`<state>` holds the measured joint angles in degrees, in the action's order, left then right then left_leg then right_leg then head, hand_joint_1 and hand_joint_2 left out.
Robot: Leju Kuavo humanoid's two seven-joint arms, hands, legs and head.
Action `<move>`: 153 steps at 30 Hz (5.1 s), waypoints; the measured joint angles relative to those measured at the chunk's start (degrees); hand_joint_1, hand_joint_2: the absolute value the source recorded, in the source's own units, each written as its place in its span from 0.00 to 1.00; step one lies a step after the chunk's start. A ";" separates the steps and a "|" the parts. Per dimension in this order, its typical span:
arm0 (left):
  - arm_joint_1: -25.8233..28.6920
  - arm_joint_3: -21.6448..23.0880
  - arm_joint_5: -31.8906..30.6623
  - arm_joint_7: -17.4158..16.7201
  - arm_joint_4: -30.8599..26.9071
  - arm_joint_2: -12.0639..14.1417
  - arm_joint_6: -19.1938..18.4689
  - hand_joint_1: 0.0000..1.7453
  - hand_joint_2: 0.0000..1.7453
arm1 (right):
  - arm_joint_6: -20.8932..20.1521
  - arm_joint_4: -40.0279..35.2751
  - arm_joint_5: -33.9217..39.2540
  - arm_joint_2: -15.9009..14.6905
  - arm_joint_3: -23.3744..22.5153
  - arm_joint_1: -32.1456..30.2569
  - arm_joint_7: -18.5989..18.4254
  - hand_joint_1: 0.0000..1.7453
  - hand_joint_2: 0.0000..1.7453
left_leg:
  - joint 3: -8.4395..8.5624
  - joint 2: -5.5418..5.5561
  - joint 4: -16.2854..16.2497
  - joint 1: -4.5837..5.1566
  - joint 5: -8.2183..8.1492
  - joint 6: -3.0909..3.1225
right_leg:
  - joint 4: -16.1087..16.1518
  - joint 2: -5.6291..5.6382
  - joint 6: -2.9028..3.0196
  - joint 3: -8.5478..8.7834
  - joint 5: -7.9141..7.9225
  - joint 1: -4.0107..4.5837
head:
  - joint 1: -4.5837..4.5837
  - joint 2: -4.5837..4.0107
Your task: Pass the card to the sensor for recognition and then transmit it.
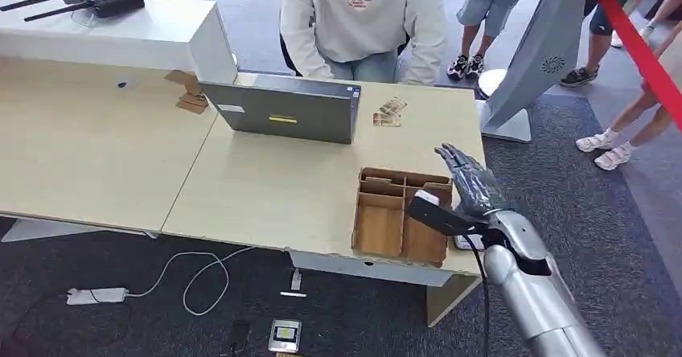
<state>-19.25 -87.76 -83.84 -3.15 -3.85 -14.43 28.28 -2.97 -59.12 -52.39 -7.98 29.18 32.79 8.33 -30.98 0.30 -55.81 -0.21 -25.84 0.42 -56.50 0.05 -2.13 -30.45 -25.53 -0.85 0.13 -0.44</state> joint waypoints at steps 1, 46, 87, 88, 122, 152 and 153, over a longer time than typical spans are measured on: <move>0.00 0.00 -0.02 0.00 0.00 0.02 0.00 0.00 0.00 | 0.07 0.20 -0.17 0.04 0.04 0.00 0.00 0.00 1.00 | 0.00 0.00 0.00 0.00 0.00 0.00 | 0.00 0.00 0.00 0.00 0.00 0.00 | 0.00 0.00; 0.13 0.00 1.18 1.27 -0.09 0.24 -0.06 0.00 0.00 | 1.18 4.98 -1.47 0.37 1.47 1.07 -0.18 1.00 1.00 | 0.01 -0.01 0.00 0.00 0.00 0.00 | 0.00 0.00 0.00 0.00 0.00 0.00 | 0.00 0.00; 1.01 0.00 0.44 3.19 -0.07 1.38 0.50 0.00 0.00 | 4.26 -1.51 0.68 0.90 -1.25 4.42 -1.09 1.00 1.00 | 0.02 -0.02 0.00 0.00 0.01 0.00 | -0.01 0.00 0.00 -0.01 0.00 0.00 | 0.02 0.00; 1.02 0.00 0.46 3.19 -0.07 1.38 0.50 0.00 0.00 | 4.26 -1.84 0.68 0.85 -1.27 4.42 -1.09 1.00 1.00 | 0.02 -0.02 0.00 0.00 0.01 0.00 | -0.01 0.00 0.00 -0.02 0.00 0.00 | 0.00 0.00; 0.85 0.61 -4.28 3.23 -0.07 5.01 -7.34 0.00 0.00 | 10.10 21.25 -5.53 14.58 0.92 23.29 5.40 1.00 1.00 | -0.02 0.01 0.01 -0.13 0.06 -0.08 | -0.08 0.00 0.02 -0.02 0.00 0.09 | 0.02 0.00; 0.90 0.61 -4.31 2.21 -0.04 5.01 -6.69 0.00 0.00 | 16.59 30.82 -4.50 13.59 0.74 27.51 4.50 0.00 1.00 | 0.02 0.00 -0.01 -0.12 0.07 -0.08 | -0.08 0.00 0.02 -0.03 0.01 0.09 | 0.02 0.00; 1.00 0.61 -4.31 2.32 -0.04 5.01 -6.69 0.00 0.00 | 17.13 30.82 -4.33 13.01 0.63 27.93 4.35 0.00 1.00 | 0.02 0.00 -0.01 -0.12 0.07 -0.08 | -0.08 0.00 0.02 -0.03 0.01 0.09 | 0.02 0.00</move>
<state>-18.26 -87.14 -88.15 -0.83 -3.89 -9.42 21.59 14.16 -28.30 -56.72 5.03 29.81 60.72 12.68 -30.96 0.30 -55.82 -0.33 -25.77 0.34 -56.57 0.05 -2.11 -30.48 -25.51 -0.77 0.15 -0.44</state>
